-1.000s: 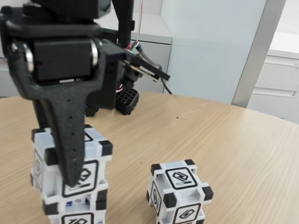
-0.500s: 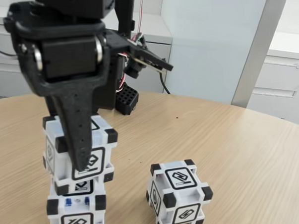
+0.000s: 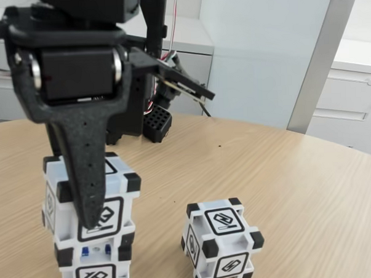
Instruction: Stack cubes from left to right.
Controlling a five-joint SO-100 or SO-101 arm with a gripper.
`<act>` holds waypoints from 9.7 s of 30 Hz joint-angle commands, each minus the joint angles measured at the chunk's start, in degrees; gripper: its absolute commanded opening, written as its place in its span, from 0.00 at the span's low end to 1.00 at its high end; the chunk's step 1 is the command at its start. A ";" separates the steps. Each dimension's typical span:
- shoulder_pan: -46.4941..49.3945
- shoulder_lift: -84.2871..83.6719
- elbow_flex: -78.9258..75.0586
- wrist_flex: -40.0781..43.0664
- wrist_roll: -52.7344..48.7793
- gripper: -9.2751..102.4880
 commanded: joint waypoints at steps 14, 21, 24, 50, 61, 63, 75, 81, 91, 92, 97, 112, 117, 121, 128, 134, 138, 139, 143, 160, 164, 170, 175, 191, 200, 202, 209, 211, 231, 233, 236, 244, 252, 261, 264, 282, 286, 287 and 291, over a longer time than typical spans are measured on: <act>0.44 1.76 -0.26 0.44 2.46 0.22; 0.35 1.76 -0.18 0.53 2.20 0.22; 0.35 1.76 -0.18 0.53 2.02 0.22; 0.09 2.72 3.96 2.90 0.97 0.38; -0.53 4.75 3.87 3.52 1.32 0.41; -0.09 8.44 3.87 3.43 2.20 0.41; -9.40 24.52 3.87 2.64 6.06 0.42; -20.39 24.26 4.57 2.55 15.64 0.41; -27.42 18.98 5.01 -4.31 37.44 0.41; -27.42 17.14 5.10 -5.80 38.58 0.40; -27.42 6.86 5.01 -8.17 38.76 0.39; -31.82 0.97 5.01 -8.17 42.54 0.39; -33.13 0.97 5.10 -8.00 43.15 0.39; -33.13 0.97 5.10 -7.38 44.03 0.39; -32.08 1.05 5.98 -7.29 43.51 0.38; -32.17 1.93 10.90 -8.17 43.33 0.38; -32.08 1.93 10.90 -8.17 43.51 0.38; -32.08 1.76 10.72 -8.26 43.07 0.38; -32.08 1.05 11.07 -8.35 41.66 0.38; -29.71 -3.69 11.16 -13.01 37.35 0.37; -29.71 -3.96 10.99 -12.22 37.27 0.37; -29.71 -3.78 10.81 -12.13 37.35 0.37; -29.62 -3.60 10.28 -12.04 37.62 0.37; -29.71 0.26 11.25 -12.04 37.44 0.36; -30.67 -1.85 11.25 -12.04 37.09 0.36; -30.67 -1.32 11.25 -12.04 37.53 0.36; -30.06 3.08 11.25 -11.43 37.18 0.36; -30.50 2.64 11.25 -10.28 36.74 0.36; -29.71 -2.55 11.25 -8.61 33.66 0.36; -29.71 -6.86 10.63 -8.61 33.75 0.36; -29.71 -12.13 10.28 -8.61 33.75 0.35; -29.71 -12.92 10.20 -8.53 34.10 0.33; -29.71 -12.92 10.20 -8.44 34.54 0.25; -29.62 -6.42 10.11 -7.65 35.42 0.23; -29.62 3.43 10.11 -7.65 36.12 0.23; -29.53 38.41 10.11 -6.50 34.19 0.24; -29.44 41.75 10.11 -2.37 31.99 0.24; -29.18 42.19 10.11 -1.23 31.46 0.24; -22.15 43.15 10.11 0.18 29.18 0.24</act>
